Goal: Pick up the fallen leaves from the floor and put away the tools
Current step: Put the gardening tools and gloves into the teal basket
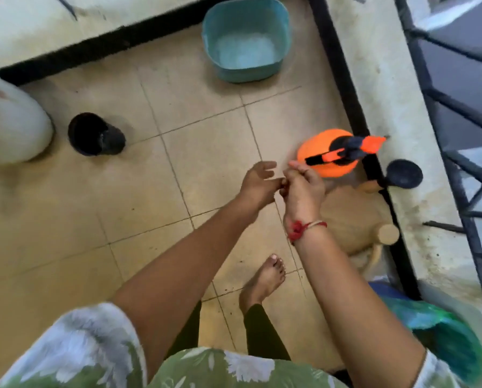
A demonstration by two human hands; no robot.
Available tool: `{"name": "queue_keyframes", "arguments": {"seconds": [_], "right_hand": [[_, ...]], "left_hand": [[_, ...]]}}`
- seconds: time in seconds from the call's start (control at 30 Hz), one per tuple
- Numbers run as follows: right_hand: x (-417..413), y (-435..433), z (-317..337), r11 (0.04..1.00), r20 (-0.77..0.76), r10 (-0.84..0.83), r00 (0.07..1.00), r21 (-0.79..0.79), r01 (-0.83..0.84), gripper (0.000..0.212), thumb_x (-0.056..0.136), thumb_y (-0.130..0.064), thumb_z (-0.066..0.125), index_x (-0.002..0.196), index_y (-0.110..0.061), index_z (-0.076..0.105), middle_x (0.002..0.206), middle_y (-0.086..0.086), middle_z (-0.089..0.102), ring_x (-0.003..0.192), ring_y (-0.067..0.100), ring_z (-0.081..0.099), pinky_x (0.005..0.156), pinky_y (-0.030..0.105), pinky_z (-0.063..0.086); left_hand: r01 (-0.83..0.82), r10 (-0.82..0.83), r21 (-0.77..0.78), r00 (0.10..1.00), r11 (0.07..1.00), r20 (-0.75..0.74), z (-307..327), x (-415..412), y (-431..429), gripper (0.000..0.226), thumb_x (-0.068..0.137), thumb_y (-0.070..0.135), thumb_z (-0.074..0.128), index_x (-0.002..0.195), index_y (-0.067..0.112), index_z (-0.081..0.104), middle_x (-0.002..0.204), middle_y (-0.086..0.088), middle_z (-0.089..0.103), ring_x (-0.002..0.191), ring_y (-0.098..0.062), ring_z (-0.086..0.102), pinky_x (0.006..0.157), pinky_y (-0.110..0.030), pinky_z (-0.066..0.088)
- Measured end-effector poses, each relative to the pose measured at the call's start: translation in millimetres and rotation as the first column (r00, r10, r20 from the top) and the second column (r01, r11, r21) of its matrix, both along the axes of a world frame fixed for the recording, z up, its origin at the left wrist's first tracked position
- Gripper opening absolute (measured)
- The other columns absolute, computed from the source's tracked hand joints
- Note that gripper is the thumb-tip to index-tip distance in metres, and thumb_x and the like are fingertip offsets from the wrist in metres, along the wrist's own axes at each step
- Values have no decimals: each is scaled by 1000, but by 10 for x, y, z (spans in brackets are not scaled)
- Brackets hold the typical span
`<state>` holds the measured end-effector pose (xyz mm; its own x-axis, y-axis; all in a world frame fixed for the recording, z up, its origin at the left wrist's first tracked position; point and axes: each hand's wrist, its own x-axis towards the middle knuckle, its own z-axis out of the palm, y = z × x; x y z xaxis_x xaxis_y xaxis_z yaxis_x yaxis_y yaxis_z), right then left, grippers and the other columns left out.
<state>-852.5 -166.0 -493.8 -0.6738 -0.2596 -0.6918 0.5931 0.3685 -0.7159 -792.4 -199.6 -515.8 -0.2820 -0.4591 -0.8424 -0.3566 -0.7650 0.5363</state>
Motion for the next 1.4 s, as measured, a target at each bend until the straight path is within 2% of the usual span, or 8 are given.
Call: {"name": "queue_keyframes", "arguments": {"seconds": [0.13,0.37,0.47,0.7,0.97,1.07,1.2,1.4], "right_hand": [[654,-302,316,972,80,229,970,-72,-224,27,86,9,53,76,-16,60,64,0,53,43,3,46,42,16,38],[1645,-539,909,724,47,689,723,-63,-687,22,88,2,56,82,-18,62,69,-2,55,57,8,50,50,17,43],[1984,-566,1119,610,29,792,609,-51,-791,18,89,2,55,85,-15,63,72,-1,55,58,8,50,51,15,43],[2995,-559,1372,454,46,890,454,7,-891,12,90,-5,58,91,-13,65,77,-1,60,67,14,53,58,22,45],[4524,-474,1984,221,82,973,217,-50,-974,10,91,-6,57,94,-11,66,79,-1,61,71,14,55,63,25,46],[4748,-448,2059,166,84,984,159,-84,-982,10,90,-4,58,92,-10,66,77,-1,61,70,14,55,62,25,46],[5322,-347,2052,16,89,996,4,-137,-991,12,89,-3,59,89,-12,66,76,0,61,68,14,55,61,24,46],[5760,-125,1824,-96,117,987,-108,-101,-990,15,89,-2,57,87,-13,66,76,2,60,66,14,55,59,24,45]], "left_hand": [[-336,337,-20,942,942,13,341,809,-32,25,92,6,55,114,18,55,117,-10,60,93,-17,58,80,-34,48],[-765,765,-67,627,640,147,879,2256,200,19,93,10,59,111,15,61,107,-4,63,93,-19,63,75,-26,51],[-818,818,-78,554,569,152,1044,2706,309,18,92,12,61,110,15,62,107,-3,65,95,-20,65,82,-30,52],[-877,876,-119,437,465,203,1261,3619,518,15,94,11,57,106,15,64,103,-2,66,94,-17,63,73,-22,48],[-936,947,-165,290,311,138,1920,4909,665,15,93,12,57,106,15,65,104,0,66,98,-20,63,81,-29,48],[-933,948,-182,291,310,126,2059,5070,688,13,93,13,58,102,21,64,105,0,66,98,-19,63,80,-28,48],[-970,987,-193,132,148,90,2056,5474,939,13,91,13,62,99,22,65,103,-1,67,96,-19,63,76,-26,47],[-985,986,-169,-64,-38,153,1841,5624,1320,17,90,11,62,102,23,65,108,-3,66,102,-19,62,84,-28,49]]}}
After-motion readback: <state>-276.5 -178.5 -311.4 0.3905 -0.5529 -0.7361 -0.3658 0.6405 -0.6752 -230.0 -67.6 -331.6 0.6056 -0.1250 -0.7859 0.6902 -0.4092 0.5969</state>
